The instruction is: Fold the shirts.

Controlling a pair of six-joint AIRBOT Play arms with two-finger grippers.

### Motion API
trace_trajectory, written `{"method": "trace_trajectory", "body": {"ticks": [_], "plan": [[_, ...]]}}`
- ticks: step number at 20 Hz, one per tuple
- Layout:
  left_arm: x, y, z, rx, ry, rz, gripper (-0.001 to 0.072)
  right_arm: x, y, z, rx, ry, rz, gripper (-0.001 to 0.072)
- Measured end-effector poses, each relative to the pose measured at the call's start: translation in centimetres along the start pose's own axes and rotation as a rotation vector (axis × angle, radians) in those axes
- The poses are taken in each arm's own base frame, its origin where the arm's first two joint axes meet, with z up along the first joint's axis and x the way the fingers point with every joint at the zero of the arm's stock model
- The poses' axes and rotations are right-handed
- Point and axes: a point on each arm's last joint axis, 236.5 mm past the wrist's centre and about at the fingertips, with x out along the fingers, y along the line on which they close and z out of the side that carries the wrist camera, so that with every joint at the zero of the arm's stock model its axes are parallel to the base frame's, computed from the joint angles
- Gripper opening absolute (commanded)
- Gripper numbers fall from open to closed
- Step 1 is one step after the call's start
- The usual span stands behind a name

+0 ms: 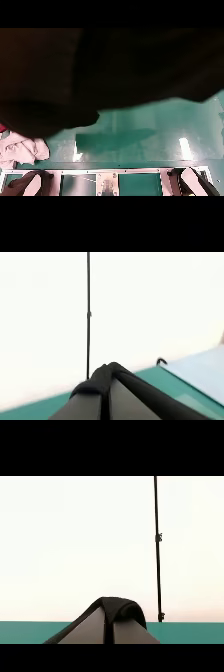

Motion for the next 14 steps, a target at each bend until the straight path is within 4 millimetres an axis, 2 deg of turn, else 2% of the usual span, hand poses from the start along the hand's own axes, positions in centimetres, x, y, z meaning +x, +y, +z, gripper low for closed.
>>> {"method": "trace_trajectory", "body": {"ticks": [3,5,7,11,12,14], "plan": [[2.9,4.3,-5.8,-0.135,0.141,0.024,0.0027,1.5,-3.0,-3.0,0.083,0.065,-0.031,0.0019],[5.3,6.9,-11.2,-0.249,0.249,0.006,0.0027,3.4,-5.7,-7.0,0.181,0.142,-0.041,0.0019],[7.8,9.0,-17.7,-0.370,0.369,-0.030,0.0027,5.9,-8.7,-12.8,0.289,0.243,-0.049,0.0020],[12.9,12.2,-32.3,-0.574,0.602,-0.065,0.0027,10.7,-13.8,-27.7,0.512,0.472,-0.085,0.0020],[13.9,13.1,-35.7,-0.615,0.646,-0.054,0.0027,11.6,-15.1,-31.8,0.564,0.534,-0.105,0.0020],[15.8,15.1,-42.2,-0.694,0.717,-0.016,0.0027,13.0,-17.2,-38.7,0.660,0.636,-0.145,0.0020]]}}
